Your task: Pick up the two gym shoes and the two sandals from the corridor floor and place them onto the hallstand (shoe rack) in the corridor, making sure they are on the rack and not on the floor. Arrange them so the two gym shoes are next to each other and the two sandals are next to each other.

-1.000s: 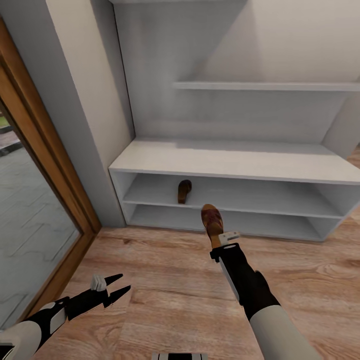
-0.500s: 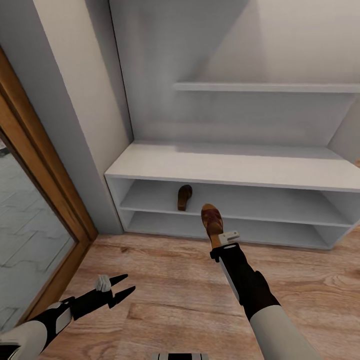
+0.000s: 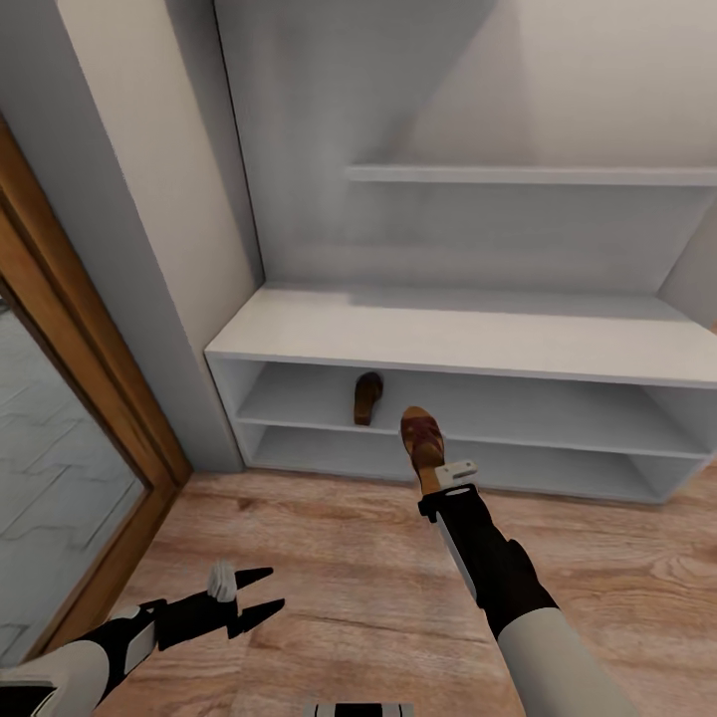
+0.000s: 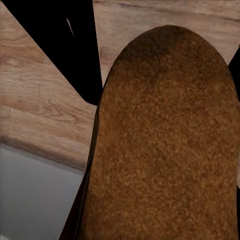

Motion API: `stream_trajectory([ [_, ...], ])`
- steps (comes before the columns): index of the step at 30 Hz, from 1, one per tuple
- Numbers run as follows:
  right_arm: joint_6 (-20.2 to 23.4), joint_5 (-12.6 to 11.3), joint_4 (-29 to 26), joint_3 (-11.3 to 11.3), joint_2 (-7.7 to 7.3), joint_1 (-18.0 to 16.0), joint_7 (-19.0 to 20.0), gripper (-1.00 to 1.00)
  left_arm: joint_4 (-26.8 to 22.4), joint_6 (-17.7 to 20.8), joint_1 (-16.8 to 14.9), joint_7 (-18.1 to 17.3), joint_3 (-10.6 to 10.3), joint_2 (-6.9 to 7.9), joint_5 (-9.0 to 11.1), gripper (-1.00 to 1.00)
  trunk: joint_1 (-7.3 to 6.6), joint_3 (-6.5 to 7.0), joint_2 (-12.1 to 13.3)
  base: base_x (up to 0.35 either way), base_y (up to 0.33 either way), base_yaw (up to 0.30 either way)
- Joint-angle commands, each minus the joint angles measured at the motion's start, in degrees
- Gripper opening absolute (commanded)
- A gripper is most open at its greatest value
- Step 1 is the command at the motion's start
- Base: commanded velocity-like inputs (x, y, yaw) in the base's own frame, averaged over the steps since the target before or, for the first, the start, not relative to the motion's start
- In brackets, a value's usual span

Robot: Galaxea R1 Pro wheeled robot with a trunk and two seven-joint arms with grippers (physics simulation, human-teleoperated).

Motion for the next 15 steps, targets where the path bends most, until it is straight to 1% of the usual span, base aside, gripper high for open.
stream_trajectory([
  [1, 0.33, 0.07, -0.02, 0.10, 0.00, -0.03, -0.31, -1.00, 0.02, -0.30, -0.03, -0.12, -0.34, 0.00, 0.39, 1.00, 0.02, -0.05, -0.02, 0.288, 0.000, 0.000],
  [15, 0.33, 0.05, -0.04, 0.10, 0.00, -0.03, -0.31, -1.00, 0.03, -0.22, -0.03, -0.11, -0.34, -0.07, 0.37, 1.00, 0.02, -0.05, -0.02, 0.336, 0.000, 0.000],
])
